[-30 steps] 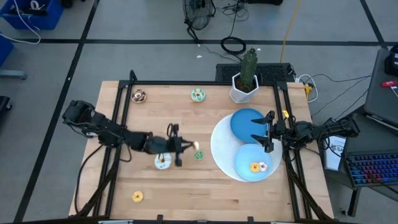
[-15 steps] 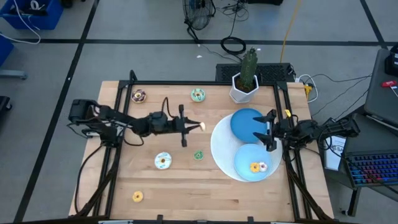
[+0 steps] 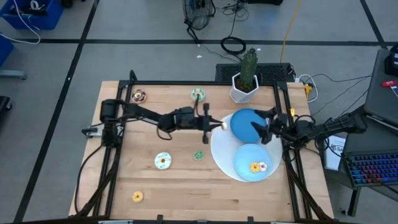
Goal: Pick & Place donuts
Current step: Put the small orange donut on the light blue plate
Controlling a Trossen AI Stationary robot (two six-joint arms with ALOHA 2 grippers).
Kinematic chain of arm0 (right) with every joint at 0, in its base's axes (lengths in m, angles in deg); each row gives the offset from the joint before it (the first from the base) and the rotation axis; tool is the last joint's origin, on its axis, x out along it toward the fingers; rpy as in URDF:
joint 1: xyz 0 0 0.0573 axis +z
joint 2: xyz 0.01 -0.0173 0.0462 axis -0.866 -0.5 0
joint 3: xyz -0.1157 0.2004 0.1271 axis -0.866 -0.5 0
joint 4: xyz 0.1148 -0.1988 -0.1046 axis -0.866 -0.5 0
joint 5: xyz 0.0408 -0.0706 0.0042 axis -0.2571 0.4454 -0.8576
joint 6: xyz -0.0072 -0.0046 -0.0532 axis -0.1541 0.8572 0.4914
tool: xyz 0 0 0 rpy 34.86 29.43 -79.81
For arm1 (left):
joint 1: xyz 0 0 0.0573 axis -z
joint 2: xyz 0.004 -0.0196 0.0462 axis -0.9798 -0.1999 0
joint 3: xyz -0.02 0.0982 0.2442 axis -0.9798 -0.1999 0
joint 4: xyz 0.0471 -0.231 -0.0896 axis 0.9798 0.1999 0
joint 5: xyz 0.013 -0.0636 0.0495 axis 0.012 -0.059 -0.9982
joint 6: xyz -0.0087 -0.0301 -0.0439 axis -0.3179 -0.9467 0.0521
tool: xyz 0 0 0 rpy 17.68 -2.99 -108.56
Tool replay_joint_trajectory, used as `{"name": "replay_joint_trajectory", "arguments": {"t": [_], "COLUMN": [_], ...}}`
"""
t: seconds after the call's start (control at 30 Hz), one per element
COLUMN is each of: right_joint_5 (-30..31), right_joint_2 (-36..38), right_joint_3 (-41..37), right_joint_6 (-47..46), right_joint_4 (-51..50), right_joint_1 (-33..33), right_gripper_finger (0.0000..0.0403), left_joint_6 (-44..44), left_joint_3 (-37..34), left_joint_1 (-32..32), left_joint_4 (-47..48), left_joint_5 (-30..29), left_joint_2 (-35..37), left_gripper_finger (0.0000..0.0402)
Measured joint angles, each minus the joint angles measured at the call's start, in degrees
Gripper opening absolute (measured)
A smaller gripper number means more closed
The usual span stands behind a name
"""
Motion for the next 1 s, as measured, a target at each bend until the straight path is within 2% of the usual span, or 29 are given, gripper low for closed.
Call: {"name": "replay_joint_trajectory", "arguments": {"t": [0.07,0.2,0.37,0.47,0.6,0.73,0.9,1.0], "right_joint_5": [2.7,2.1,-1.3,-2.2,-2.5,-6.6,-6.7,-6.7], "right_joint_2": [-1.7,-5.1,-10.6,-14.8,-21.7,-29.4,-38.6,-43.5], "right_joint_3": [0.0,0.0,0.0,0.0,1.4,4.0,6.0,6.0], "right_joint_6": [-0.3,-1.1,-9.6,-9.9,-10.1,-10.4,-8.0,-7.5], "right_joint_4": [0.0,0.1,2.3,5.6,8.4,9.0,19.2,25.6], "right_joint_1": [0.0,-0.4,-0.6,-1.4,-2.3,-2.9,-4.2,-5.5], "right_gripper_finger": [0.0313,0.0313,0.0313,0.0313,0.0313,0.0313,0.0313,0.0313], "left_joint_6": [1.0,3.2,6.6,6.8,7.0,7.0,6.7,6.5], "left_joint_3": [2.6,6.0,8.0,8.0,8.0,8.0,8.0,8.0], "left_joint_1": [0.1,0.4,1.0,0.8,0.5,0.3,0.3,0.3], "left_joint_4": [1.0,3.0,5.4,5.5,5.7,6.7,7.1,7.6], "left_joint_5": [0.0,-0.1,-0.1,-0.1,-3.1,-4.1,-4.1,-4.1], "left_joint_2": [-1.1,-1.9,-2.1,-2.1,-2.1,-2.1,-2.1,-2.1], "left_gripper_finger": [0.0007,0.0019,0.0009,0.001,0.0019,0.0007,0.0019,0.0013]}}
